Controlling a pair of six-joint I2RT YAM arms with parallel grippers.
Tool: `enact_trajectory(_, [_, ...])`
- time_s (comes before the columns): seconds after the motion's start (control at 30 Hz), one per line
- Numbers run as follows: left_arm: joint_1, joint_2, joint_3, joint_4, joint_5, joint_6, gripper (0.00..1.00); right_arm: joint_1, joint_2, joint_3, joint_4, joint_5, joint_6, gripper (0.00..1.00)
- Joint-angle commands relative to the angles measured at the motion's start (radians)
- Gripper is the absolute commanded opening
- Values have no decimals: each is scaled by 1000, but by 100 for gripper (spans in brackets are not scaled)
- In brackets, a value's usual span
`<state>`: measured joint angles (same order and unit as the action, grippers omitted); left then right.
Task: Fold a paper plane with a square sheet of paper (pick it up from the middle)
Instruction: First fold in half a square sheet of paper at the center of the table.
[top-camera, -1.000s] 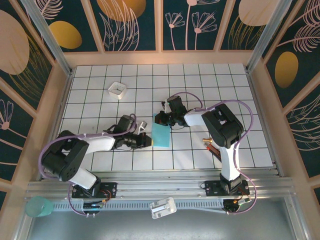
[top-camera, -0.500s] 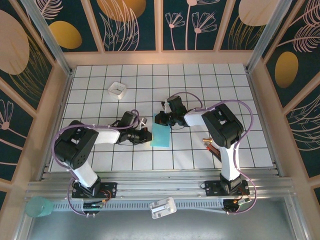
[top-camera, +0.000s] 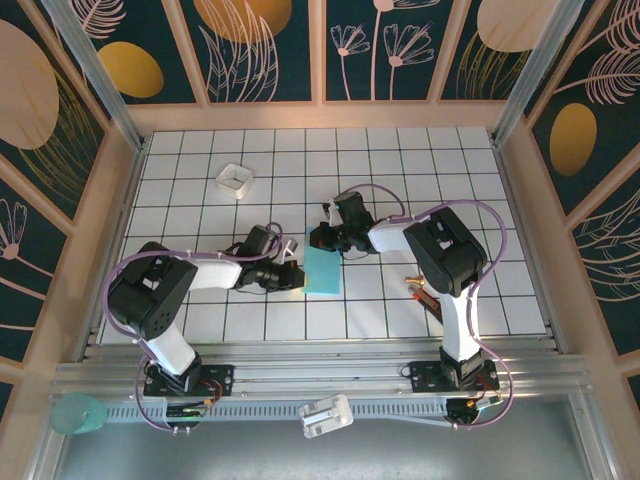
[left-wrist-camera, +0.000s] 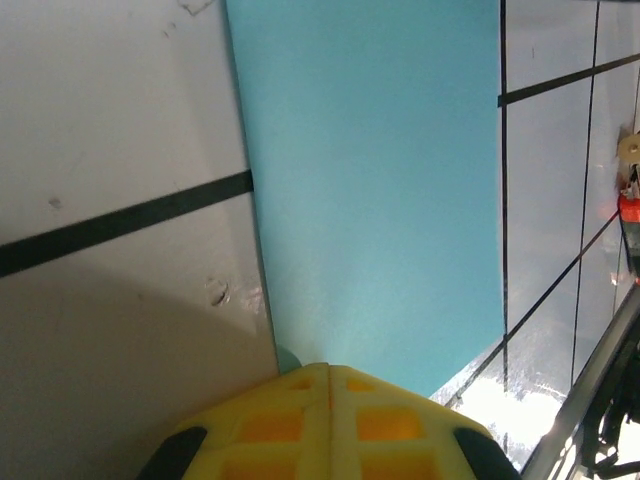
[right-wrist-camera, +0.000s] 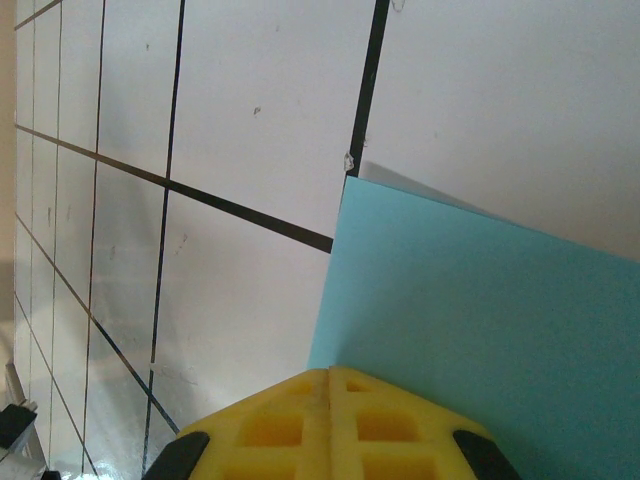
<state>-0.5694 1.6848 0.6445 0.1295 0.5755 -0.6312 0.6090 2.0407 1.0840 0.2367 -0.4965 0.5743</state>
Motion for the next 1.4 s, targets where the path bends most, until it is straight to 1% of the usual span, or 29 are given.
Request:
enact_trajectory(0.0, [-25, -5, -59, -171, 14, 28, 0, -6, 47, -27, -143, 90, -31, 0])
enact_trajectory(0.13, [-33, -17, -99, -147, 41, 8, 0, -5, 46, -30, -145, 95, -32, 0])
enact_trajectory(0.3, [-43, -23, -106, -172, 39, 11, 0, -5, 43, -29, -146, 98, -33, 0])
enact_trajectory(0.47, [-47, -65, -98, -198, 40, 13, 0, -6, 44, -30, -147, 99, -35, 0])
enact_trajectory(0.6, [-45, -135, -77, -135, 65, -28, 0, -6, 46, -31, -141, 88, -42, 0])
enact_trajectory(0.67, [-41, -175, -66, -93, 65, -54, 6, -5, 38, -31, -132, 63, -55, 0])
enact_trajectory(0.73, [-25, -216, -66, -34, 55, -91, 16, -5, 22, -26, -120, 13, -81, 0])
enact_trajectory(0.8, [-3, -251, -72, 4, 14, -126, 22, -5, -2, -18, -114, -42, -111, 0])
enact_trajectory(0.87, [16, -273, -67, 4, -54, -140, 32, -8, -40, -13, -117, -102, -145, 0])
enact_trajectory(0.9, [20, -276, -57, -11, -100, -139, 35, -11, -63, -15, -117, -128, -156, 1])
enact_trajectory(0.97, [22, -267, -37, -26, -159, -142, 40, -16, -120, -30, -110, -174, -167, 8])
enact_trajectory(1.07, [22, -231, -22, 5, -166, -178, 44, -32, -221, -99, -108, -196, -174, 16])
enact_trajectory(1.13, [22, -202, -19, 56, -139, -196, 46, -46, -295, -174, -114, -164, -170, 21])
enact_trajectory(1.17, [22, -187, -12, 75, -132, -202, 47, -50, -336, -218, -121, -121, -164, 25])
enact_trajectory(1.27, [22, -139, 27, 90, -132, -175, 48, -29, -442, -299, -198, 142, -111, 31])
enact_trajectory(1.3, [21, -122, 48, 77, -140, -152, 49, -12, -467, -324, -197, 204, -93, 33])
enact_trajectory(1.37, [22, -89, 86, 52, -155, -113, 50, 14, -499, -370, -157, 259, -43, 37])
